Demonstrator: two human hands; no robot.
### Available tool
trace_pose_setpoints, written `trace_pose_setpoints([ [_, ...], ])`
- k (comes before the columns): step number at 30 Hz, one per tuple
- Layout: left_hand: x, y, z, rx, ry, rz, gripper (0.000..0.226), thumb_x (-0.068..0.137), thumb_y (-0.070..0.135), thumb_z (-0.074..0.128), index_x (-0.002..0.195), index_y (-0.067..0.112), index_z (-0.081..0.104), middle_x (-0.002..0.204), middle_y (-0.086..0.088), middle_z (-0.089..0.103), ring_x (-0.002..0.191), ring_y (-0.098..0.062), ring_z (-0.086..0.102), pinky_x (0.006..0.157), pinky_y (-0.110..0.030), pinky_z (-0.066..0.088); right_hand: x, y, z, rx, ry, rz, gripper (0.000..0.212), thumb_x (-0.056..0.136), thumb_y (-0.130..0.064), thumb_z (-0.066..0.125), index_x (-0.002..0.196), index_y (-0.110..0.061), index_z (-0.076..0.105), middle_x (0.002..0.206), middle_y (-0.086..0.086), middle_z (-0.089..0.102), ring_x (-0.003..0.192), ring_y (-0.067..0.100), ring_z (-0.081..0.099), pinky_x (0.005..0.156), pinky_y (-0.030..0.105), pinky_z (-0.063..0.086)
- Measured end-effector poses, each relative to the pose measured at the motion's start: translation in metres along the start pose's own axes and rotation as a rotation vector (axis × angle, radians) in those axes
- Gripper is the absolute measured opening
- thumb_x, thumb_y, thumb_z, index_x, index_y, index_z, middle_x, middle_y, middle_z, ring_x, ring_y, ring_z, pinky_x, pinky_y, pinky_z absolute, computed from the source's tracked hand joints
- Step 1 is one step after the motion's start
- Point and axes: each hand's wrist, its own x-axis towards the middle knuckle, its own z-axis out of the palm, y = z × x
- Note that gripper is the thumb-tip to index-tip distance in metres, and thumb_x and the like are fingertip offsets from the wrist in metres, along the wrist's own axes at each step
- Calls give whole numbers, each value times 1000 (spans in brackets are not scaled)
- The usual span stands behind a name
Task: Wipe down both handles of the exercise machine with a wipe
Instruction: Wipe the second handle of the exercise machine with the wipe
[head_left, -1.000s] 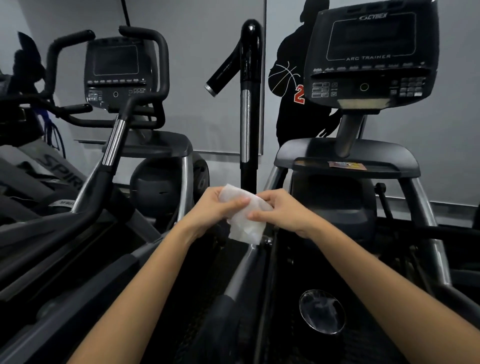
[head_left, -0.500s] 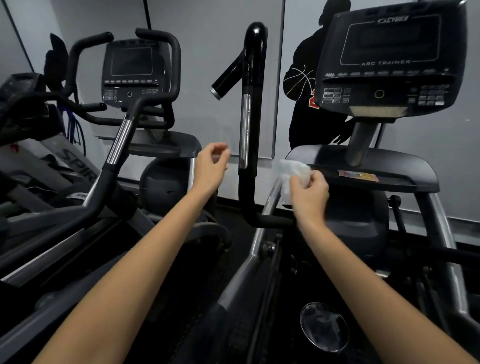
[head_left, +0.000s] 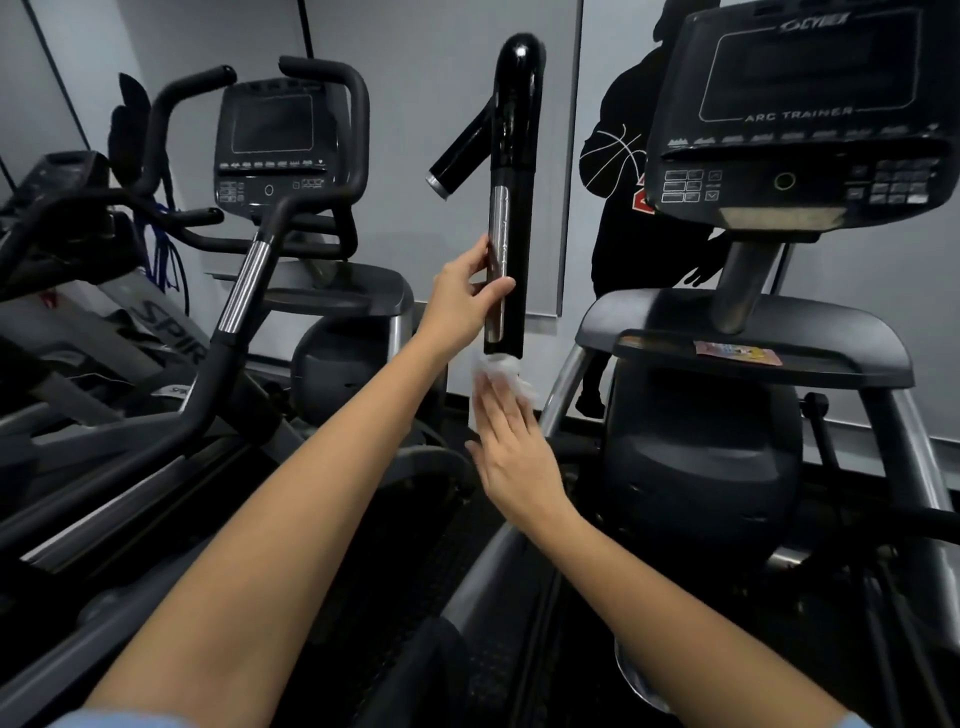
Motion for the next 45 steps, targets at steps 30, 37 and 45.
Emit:
trace_pose_setpoints([
  [30,-4,-8,3,-87,16,8,54,91,5,56,141,8,37,126,0,55,115,-4,50,102,-31,45,-20,-19,-7,893,-99,389,62,102,-21,27,143,-16,-18,150,-12,-23,140,1,-17,117,20,-2],
  [37,-4,-10,5,-93,32,26,52,91,3,56,140,7,38,118,7,54,109,2,50,87,-9,47,13,1,-5,1141,18,674,26,100,-27,37,74,-26,39,71,-6,41,65,7,42,67,31,36],
  [45,-1,-11,3,-69,24,35,49,90,4,57,137,8,44,114,7,58,108,0,53,95,-20,48,61,13,-37,1443,-76,702,53,96,-53,24,127,-18,49,112,-12,58,105,-2,52,90,14,37],
])
